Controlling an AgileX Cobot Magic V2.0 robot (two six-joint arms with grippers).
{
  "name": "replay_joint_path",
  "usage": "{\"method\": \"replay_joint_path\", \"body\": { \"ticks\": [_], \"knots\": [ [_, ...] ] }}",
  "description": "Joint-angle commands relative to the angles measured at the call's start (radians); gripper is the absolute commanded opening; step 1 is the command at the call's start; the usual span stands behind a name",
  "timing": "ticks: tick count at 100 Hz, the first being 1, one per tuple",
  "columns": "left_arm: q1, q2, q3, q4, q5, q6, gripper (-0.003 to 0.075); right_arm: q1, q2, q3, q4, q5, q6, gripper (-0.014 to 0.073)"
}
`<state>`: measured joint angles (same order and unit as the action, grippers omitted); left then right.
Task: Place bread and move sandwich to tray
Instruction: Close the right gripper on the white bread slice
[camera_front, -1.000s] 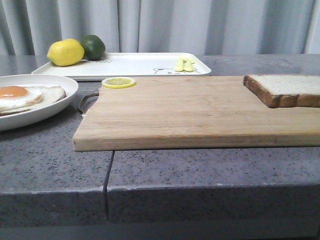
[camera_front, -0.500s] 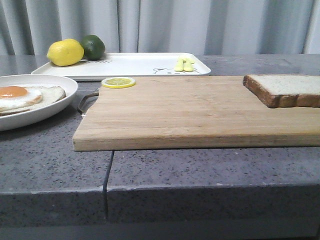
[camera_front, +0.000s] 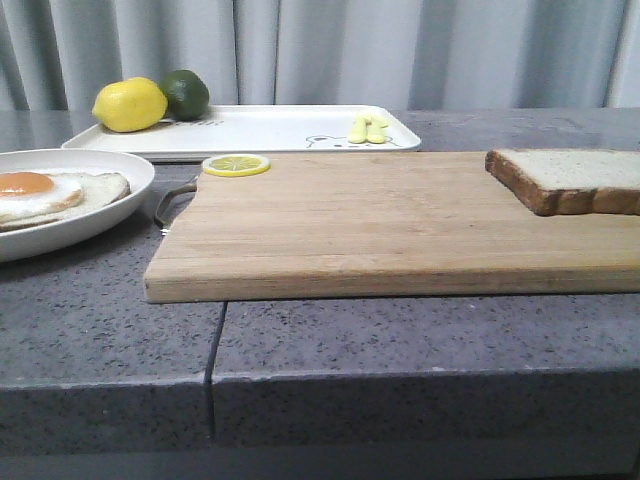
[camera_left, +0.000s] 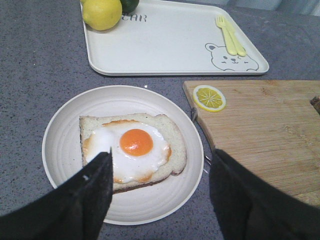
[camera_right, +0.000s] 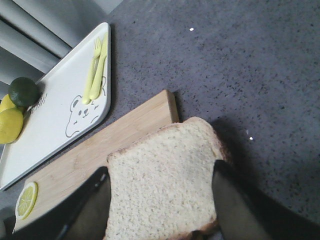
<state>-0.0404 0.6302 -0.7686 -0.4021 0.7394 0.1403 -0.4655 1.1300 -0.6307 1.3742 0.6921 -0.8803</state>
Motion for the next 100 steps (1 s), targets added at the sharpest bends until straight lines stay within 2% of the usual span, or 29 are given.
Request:
{"method": "replay_joint_path", "body": {
  "ticks": [1,34,100],
  "knots": [
    [0.002,0.005,-0.037,-0.026,-0.058,0.001,0.04,-0.014,0.01,-0.022,0.053,0.042,-0.017,0.0454],
    [0.002,0.005,-0.037,-0.026,-0.058,0.001,0.04,-0.015,0.139,-0.022,0.053,0.092,-0.019,0.0454],
    [0.002,0.005,-0.037,-0.026,-0.058,0.001,0.04,-0.015,0.262,-0.022,0.056,0.144,-0.024,0.0454]
  ]
}}
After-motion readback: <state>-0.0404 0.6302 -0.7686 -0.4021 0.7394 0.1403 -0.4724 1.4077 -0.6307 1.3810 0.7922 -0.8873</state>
